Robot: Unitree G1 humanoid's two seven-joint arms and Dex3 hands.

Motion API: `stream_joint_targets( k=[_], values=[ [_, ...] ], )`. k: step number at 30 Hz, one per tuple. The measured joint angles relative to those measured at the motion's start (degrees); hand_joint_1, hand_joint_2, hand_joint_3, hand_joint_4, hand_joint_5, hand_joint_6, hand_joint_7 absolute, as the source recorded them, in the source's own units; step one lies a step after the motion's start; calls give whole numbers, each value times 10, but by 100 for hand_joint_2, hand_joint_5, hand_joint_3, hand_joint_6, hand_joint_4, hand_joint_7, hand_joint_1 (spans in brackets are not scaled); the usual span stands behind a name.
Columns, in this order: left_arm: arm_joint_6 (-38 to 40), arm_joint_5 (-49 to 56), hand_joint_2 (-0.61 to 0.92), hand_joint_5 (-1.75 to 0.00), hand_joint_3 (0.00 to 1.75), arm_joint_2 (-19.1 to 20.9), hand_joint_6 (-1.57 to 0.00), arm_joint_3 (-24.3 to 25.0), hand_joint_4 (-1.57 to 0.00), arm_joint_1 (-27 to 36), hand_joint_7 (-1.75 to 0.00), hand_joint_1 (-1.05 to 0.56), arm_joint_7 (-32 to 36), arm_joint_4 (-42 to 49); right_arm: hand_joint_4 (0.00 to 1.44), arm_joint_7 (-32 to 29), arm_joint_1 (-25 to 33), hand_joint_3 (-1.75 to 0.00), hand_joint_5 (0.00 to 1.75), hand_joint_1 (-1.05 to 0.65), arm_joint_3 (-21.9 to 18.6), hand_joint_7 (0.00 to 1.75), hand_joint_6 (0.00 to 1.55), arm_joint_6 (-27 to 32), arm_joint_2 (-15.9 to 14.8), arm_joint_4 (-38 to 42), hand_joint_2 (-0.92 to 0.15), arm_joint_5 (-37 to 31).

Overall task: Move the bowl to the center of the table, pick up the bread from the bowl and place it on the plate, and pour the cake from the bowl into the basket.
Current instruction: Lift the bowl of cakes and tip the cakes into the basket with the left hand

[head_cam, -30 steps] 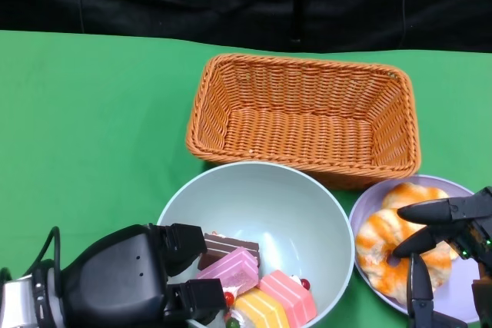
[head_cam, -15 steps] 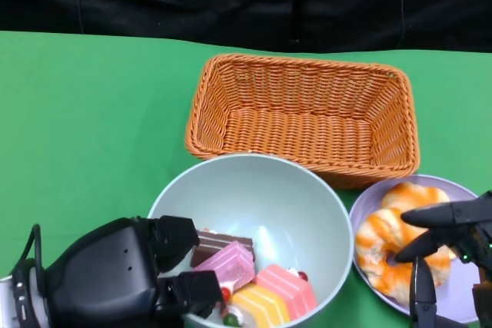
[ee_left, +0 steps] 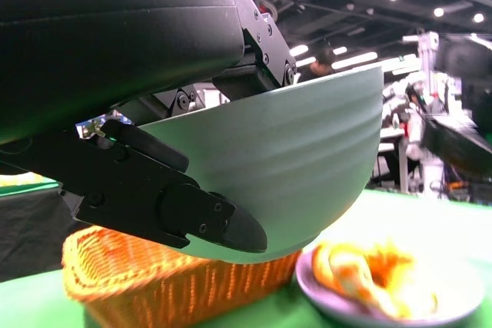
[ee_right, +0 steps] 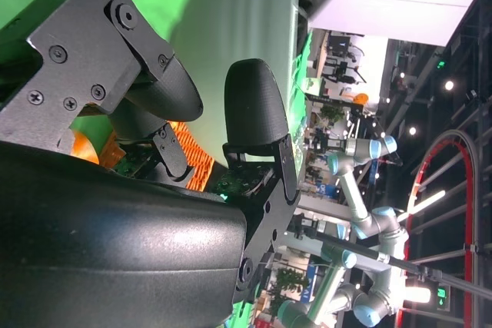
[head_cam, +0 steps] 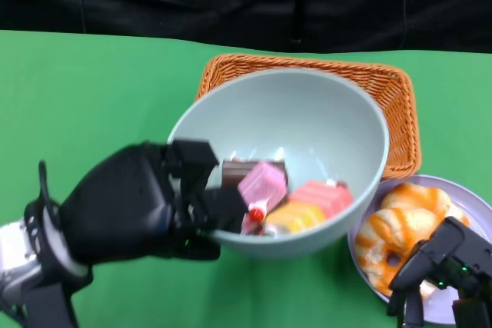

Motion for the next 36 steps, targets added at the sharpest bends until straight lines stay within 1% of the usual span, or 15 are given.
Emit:
stream_joint_targets(
  k=[2,3,4,5,7,9,10,12,15,18,21,24,28,34,36],
  values=[
    [-2,-16,89,-175,25,-14,-70,0,-96,-12,-175,-18,-15,13,92,0,2,-174,175,1,5,171,74,1,0,0,-23,-3],
    [-2,-29,75,-175,52,-22,-71,0,-96,-17,-175,-19,-25,23,92,0,2,-175,175,2,7,171,74,1,0,0,-23,-5],
    [-1,-52,54,-175,93,-34,-73,-1,-96,-22,-175,-18,-41,37,93,-1,0,-175,175,4,7,171,74,-1,0,2,-24,-10],
    [8,-77,42,-175,114,-48,-73,-2,-96,-28,-175,-16,-57,51,94,-1,-4,-175,175,5,7,171,75,-4,-1,6,-24,-14],
    [32,-116,29,-175,137,-75,-75,-2,-96,-39,-175,-14,-89,73,97,0,-12,-175,175,6,8,170,77,-15,-6,15,-24,-24],
    [45,-135,26,-175,142,-94,-75,-2,-96,-48,-175,-14,-110,93,98,0,-16,-175,175,6,7,168,80,-26,-12,25,-23,-28],
    [47,-140,28,-175,143,-102,-76,-2,-96,-52,-175,-17,-118,105,99,-1,-17,-175,175,6,7,166,81,-31,-14,31,-22,-30],
    [55,-146,30,-175,145,-118,-77,-2,-97,-61,-175,-19,-129,126,99,-1,-17,-175,175,5,8,165,82,-37,-16,39,-21,-32],
    [90,-178,29,-175,150,-156,-79,-1,-98,-72,-175,-18,-161,150,100,-1,-17,-175,175,4,7,162,83,-44,-24,45,-20,-33],
    [133,-218,26,-175,158,-196,-81,1,-100,-77,-175,-19,-188,156,100,1,-14,-175,175,3,7,160,85,-45,-31,46,-18,-31],
    [190,-250,27,-175,163,-241,-82,6,-101,-79,-175,-19,-209,156,101,1,-11,-175,175,2,9,159,87,-46,-34,46,-17,-28],
    [235,-292,23,-175,170,-284,-85,11,-102,-80,-175,-22,-228,159,101,0,-6,-175,175,3,10,158,87,-46,-35,46,-18,-28],
    [343,-356,20,-175,172,-354,-86,34,-103,-90,-175,-22,-243,162,100,-3,-1,-175,175,4,10,157,86,-46,-35,46,-20,-29],
    [473,-423,21,-175,174,-422,-89,69,-107,-102,-175,-22,-248,156,99,-4,1,-175,175,3,12,157,85,-46,-35,46,-20,-28],
    [501,-444,22,-175,174,-440,-88,81,-107,-103,-175,-21,-248,151,99,-3,1,-175,175,4,12,157,85,-46,-36,46,-20,-28]
  ],
)
